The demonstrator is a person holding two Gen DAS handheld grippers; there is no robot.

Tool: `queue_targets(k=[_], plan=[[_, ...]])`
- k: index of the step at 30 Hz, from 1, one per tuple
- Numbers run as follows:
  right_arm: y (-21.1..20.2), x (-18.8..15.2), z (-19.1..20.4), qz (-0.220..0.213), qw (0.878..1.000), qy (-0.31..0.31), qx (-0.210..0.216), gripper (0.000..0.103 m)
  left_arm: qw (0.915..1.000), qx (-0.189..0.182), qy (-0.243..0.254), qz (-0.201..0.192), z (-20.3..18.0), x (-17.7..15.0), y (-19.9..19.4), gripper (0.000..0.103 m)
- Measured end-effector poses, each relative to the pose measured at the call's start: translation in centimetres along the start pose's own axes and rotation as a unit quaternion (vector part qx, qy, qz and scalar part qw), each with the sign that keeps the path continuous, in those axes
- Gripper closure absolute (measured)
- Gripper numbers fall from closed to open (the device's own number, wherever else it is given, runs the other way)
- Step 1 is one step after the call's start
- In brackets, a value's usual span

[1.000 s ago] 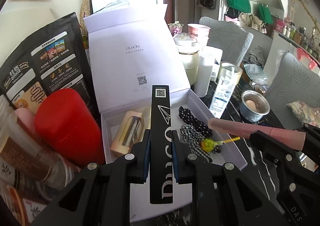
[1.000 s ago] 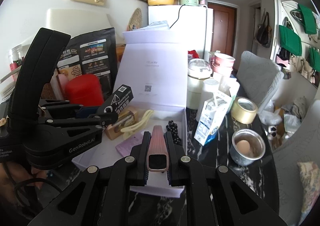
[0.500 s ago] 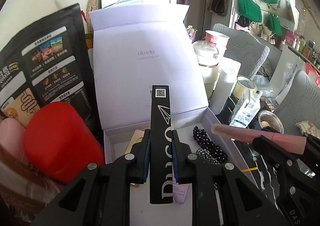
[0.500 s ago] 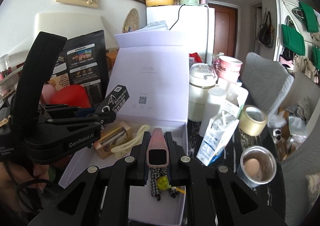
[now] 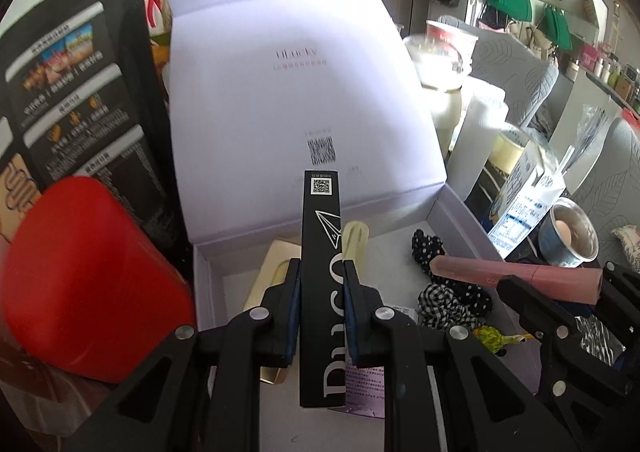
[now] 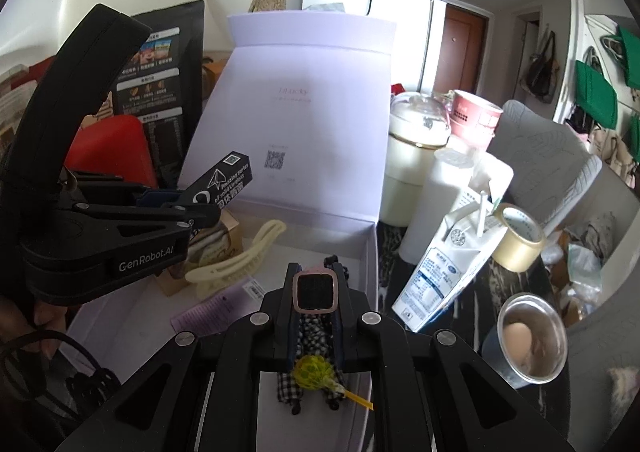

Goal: Organize rigid objects
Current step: 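Lower the black strip with the left gripper while the right gripper lowers the pink tube into the box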

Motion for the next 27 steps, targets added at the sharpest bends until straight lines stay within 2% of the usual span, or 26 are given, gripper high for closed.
queue_targets(k=[17, 27], plan=[[3.2, -3.7, 0.1, 0.086, 0.996, -0.002, 0.016, 0.090, 0.9985, -0.005, -0.001, 0.055, -0.5, -1.9, 2.5, 0.084], [4.0, -4.5, -0.1, 0.104, 0.994, 0.006, 0.031, 0.089, 0.9978, -0.001, 0.006, 0.066, -1.1, -2.3, 2.7, 0.085]])
Point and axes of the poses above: each gripper's, at about its wrist camera, not at the fingertips, and y roughly the way its jaws point, z to its left, x to its top, the point moved 8 cm from there along y, roughly the way its jaws point, and after that the axes turned 9 degrees about -y, right-handed, at the moved point
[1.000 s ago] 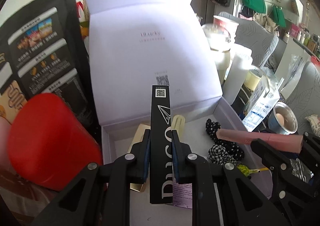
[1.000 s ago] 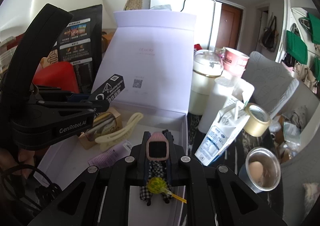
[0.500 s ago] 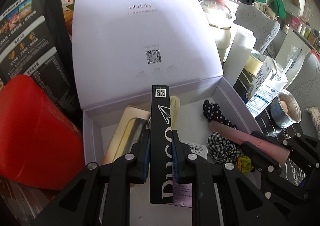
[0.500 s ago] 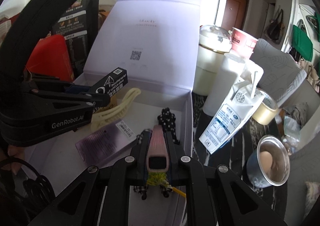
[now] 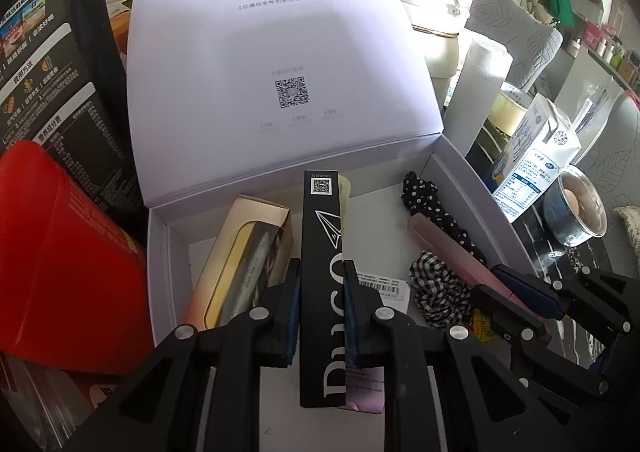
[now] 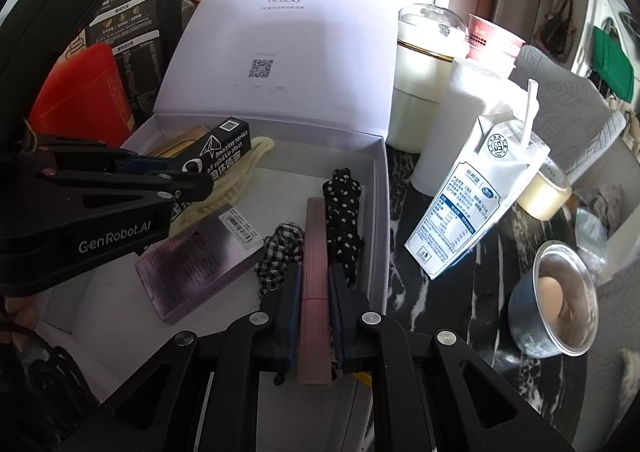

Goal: Organize rigid objects
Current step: 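Lower the black strip with the left gripper while the right gripper lowers the pink tube into the box, then open both grippers to release the black strip and pink tube in the box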

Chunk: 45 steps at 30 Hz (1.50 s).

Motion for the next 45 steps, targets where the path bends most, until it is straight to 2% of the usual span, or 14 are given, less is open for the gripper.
queue_targets(k=[4, 8, 15, 19, 26, 36, 37, 38, 39, 40, 41, 43, 45], plan=[[-0.3, 0.2, -0.2, -0.002, 1.000, 0.004, 0.000, 0.087, 0.9996, 0.028, 0.005, -0.001, 0.1, 0.2, 0.1, 0.084], [-1.3, 0.6, -0.4, -0.012, 1.000, 0.007, -0.009, 0.064, 0.9995, 0.032, 0.005, -0.001, -0.2, 0.4, -0.1, 0.084], [-3.0, 1.1, -1.3, -0.022, 0.999, 0.011, -0.027, 0.064, 0.9994, 0.035, -0.001, 0.009, -0.5, 0.3, 0.1, 0.084], [-3.8, 1.0, -1.8, -0.024, 0.999, 0.017, -0.034, 0.060, 0.9991, 0.040, 0.003, 0.015, -0.8, 0.0, 0.0, 0.084], [-5.2, 0.6, -2.3, -0.025, 0.999, 0.016, -0.040, 0.060, 0.9993, 0.037, -0.005, -0.003, -1.4, -0.1, -1.6, 0.084], [-8.3, 0.3, -2.8, -0.040, 0.998, 0.021, -0.048, 0.060, 0.9988, 0.033, -0.002, -0.038, -2.2, -0.1, -6.0, 0.083], [-8.7, 0.4, -2.8, -0.043, 0.998, 0.020, -0.049, 0.060, 0.9985, 0.035, -0.003, -0.041, -2.2, -0.1, -6.4, 0.076], [-9.1, 0.4, -2.7, -0.045, 0.998, 0.019, -0.050, 0.060, 0.9983, 0.037, -0.005, -0.045, -2.2, 0.0, -6.8, 0.055], [-9.3, 0.5, -2.7, -0.048, 0.997, 0.018, -0.052, 0.060, 0.9980, 0.037, -0.006, -0.050, -2.1, -0.1, -7.4, 0.043], [-9.6, 0.5, -2.6, -0.050, 0.997, 0.017, -0.053, 0.060, 0.9978, 0.037, -0.007, -0.055, -2.0, -0.1, -7.9, 0.009], [-10.0, 0.5, -2.6, -0.053, 0.997, 0.017, -0.054, 0.057, 0.9970, 0.037, -0.010, -0.068, -1.9, -0.1, -8.8, 0.000], [-10.9, 0.5, -2.5, -0.061, 0.996, 0.019, -0.056, 0.051, 0.9962, 0.041, -0.013, -0.075, -1.5, -0.1, -9.8, 0.000], [-11.9, 0.5, -2.4, -0.068, 0.996, 0.020, -0.060, 0.050, 0.9958, 0.043, -0.015, -0.080, -1.5, -0.2, -10.7, 0.000]])
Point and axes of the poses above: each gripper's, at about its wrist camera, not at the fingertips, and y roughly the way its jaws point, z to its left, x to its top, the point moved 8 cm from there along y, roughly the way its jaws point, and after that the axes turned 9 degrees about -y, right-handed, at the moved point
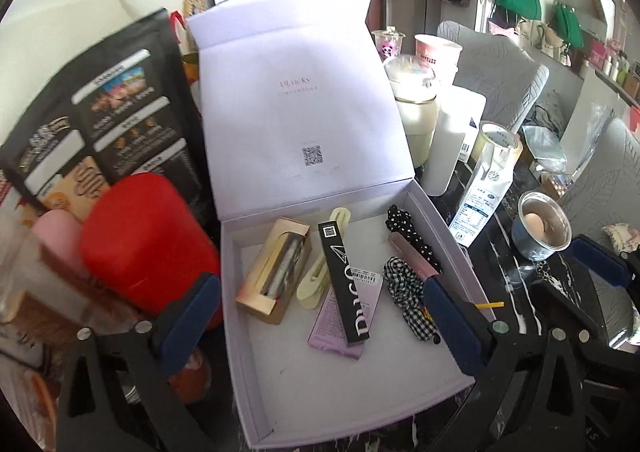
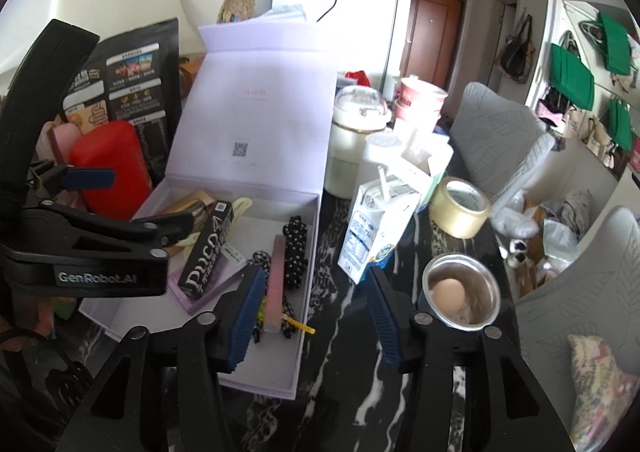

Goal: Organize rigid objects

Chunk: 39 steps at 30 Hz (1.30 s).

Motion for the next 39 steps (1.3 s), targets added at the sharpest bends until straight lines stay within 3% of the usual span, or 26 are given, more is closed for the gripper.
queue_targets(k=[10, 18, 28, 39], plan=[[-4.1, 0.0, 0.0, -0.024, 1.000, 0.004, -0.013, 0.039, 0.9995, -0.007, 0.006, -0.029, -0.1, -1.0, -4.6, 0.000], [-7.2, 0.1, 0.7, -0.045, 0.999, 0.010, -0.012, 0.038, 0.9982, -0.010, 0.002, -0.059, 0.6, -1.6, -8.3, 0.000], [-10.9, -0.4, 1.8, -0.069, 0.997, 0.015, -0.023, 0.021, 0.9965, -0.013, 0.003, -0.082, 1.3, -3.2, -11.8, 0.000], [-12.6, -2.5, 2.9, -0.056, 0.998, 0.030, -0.021, 0.018, 0.9958, -0.011, -0.004, -0.090, 2.3, -5.8, -13.5, 0.000]])
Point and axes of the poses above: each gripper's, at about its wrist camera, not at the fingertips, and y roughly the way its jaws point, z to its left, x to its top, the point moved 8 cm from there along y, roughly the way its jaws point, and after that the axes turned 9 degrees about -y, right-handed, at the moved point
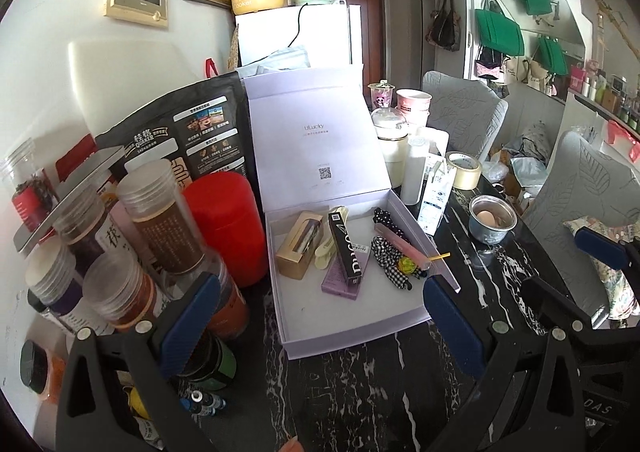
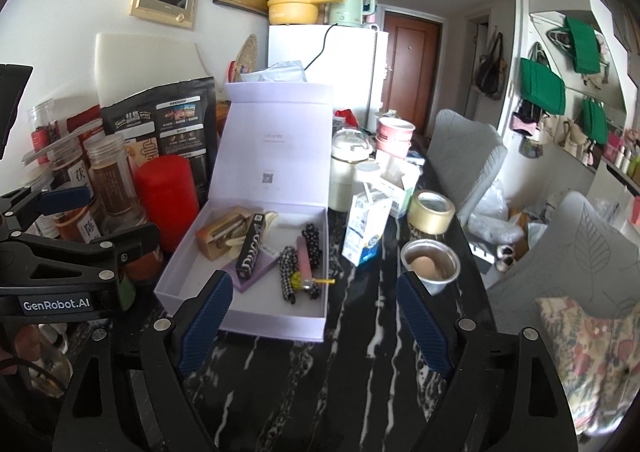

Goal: Organize rigid objects

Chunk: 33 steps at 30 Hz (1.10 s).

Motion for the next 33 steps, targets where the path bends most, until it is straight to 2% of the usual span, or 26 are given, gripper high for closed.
queue_targets(k=[15, 33], plan=[[-0.9, -3.1, 1.8, 0.022, 1.000, 0.012, 0.009, 0.018, 0.9999, 0.000, -0.003, 0.014, 0.9, -4.6, -1.4, 0.000], [-1.3, -3.5, 2.0, 0.021, 1.000, 0.010, 0.003, 0.018, 0.9999, 0.005, -0.003, 0.014, 1.6, -4.9, -1.8, 0.000]])
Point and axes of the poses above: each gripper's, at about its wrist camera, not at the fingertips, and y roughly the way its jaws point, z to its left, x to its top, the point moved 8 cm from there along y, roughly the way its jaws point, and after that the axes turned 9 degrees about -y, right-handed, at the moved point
